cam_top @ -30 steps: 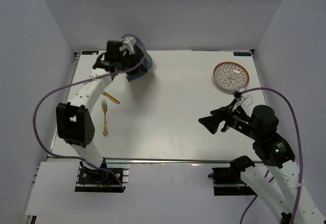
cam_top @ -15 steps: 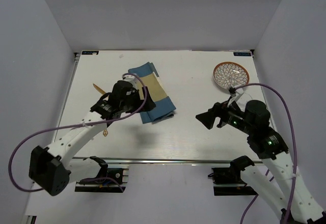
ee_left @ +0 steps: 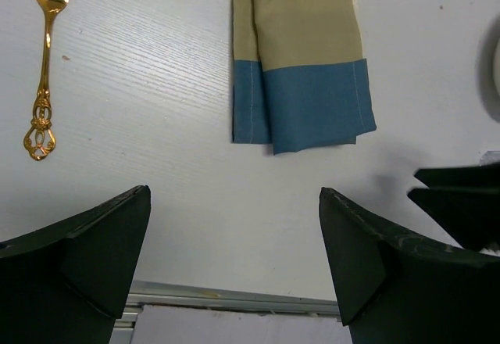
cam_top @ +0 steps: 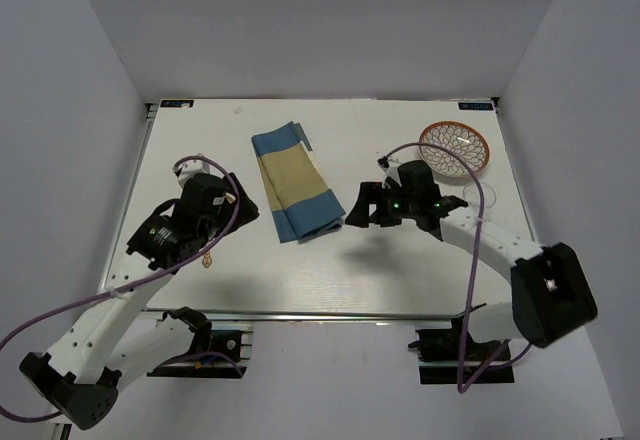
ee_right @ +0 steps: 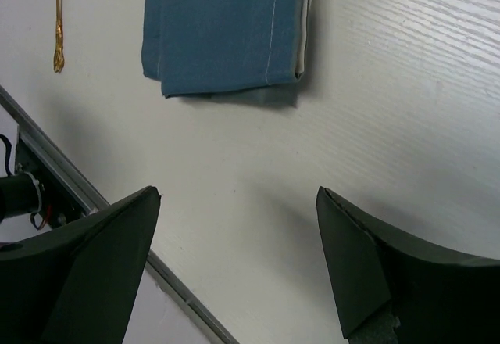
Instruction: Set the dinner table for one person
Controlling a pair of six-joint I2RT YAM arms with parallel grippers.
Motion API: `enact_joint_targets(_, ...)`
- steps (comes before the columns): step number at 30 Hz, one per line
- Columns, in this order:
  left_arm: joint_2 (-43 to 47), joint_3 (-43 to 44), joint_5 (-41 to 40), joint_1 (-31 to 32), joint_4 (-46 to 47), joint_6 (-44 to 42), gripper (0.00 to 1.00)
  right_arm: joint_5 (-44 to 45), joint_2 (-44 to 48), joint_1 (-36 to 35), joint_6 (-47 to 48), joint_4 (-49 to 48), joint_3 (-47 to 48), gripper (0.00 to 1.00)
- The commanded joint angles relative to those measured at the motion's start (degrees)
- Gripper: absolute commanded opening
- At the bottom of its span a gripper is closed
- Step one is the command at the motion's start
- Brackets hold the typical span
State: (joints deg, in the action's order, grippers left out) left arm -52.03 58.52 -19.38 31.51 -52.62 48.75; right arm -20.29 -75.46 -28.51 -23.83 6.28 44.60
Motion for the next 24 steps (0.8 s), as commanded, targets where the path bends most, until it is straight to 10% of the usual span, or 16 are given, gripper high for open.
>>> enact_joint_targets(1, 3.77, -0.51, 0.83, -0.13, -2.75, -1.46, 0.98, -0.37, -6.08, -0.41, -3.84, -9.97, 3.91, 0.86)
enact_joint_targets(20, 8.44, 0.02, 3.37, -0.13, -7.06, -6.04, 0.98, -1.59, -26.67, 0.21, -12.73, -27.55, 7.17, 0.56)
enact_joint_targets(24, 7.47, -1.74, 4.26, -0.13, -5.74, -6.56, 0.98, -2.20, -27.37, 0.13, -12.55, -27.29, 8.13, 0.36)
